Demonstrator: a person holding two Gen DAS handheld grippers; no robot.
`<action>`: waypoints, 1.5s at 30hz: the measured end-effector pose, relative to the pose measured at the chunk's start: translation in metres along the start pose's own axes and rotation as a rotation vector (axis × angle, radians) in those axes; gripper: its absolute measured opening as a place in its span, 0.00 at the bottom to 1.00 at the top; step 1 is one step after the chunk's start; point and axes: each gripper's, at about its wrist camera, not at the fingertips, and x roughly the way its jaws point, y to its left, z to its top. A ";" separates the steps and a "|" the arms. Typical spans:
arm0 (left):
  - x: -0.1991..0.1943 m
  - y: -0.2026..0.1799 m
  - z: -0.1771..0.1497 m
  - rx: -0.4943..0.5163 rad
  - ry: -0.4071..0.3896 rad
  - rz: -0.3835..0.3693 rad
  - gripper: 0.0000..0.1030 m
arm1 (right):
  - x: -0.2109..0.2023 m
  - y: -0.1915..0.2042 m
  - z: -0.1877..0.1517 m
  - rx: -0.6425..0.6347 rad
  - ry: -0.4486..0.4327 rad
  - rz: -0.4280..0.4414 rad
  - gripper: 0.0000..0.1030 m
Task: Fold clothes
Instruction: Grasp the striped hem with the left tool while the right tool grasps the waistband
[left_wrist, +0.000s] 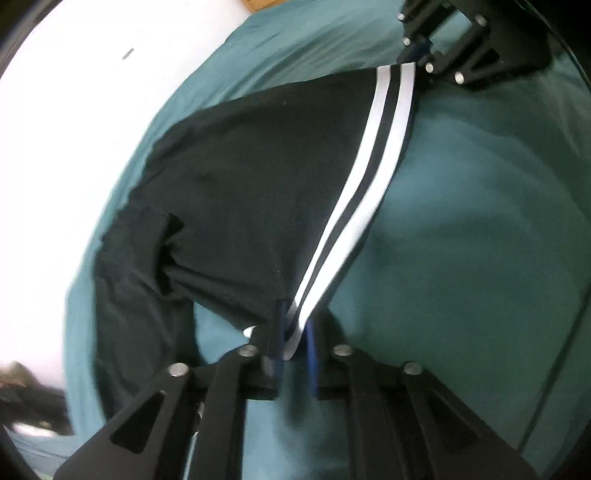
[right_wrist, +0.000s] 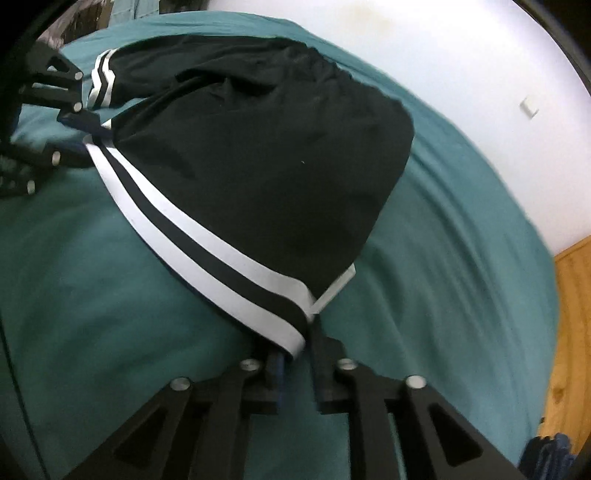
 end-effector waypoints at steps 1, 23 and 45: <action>-0.004 0.001 0.005 0.007 0.006 0.043 0.53 | -0.003 -0.018 0.000 0.031 0.018 0.021 0.50; 0.044 -0.046 0.197 -0.458 0.266 0.325 0.79 | 0.240 -0.412 0.239 0.787 0.033 1.029 0.71; 0.048 -0.031 0.182 -0.765 0.267 0.117 0.16 | 0.298 -0.358 0.304 0.845 -0.048 1.052 0.08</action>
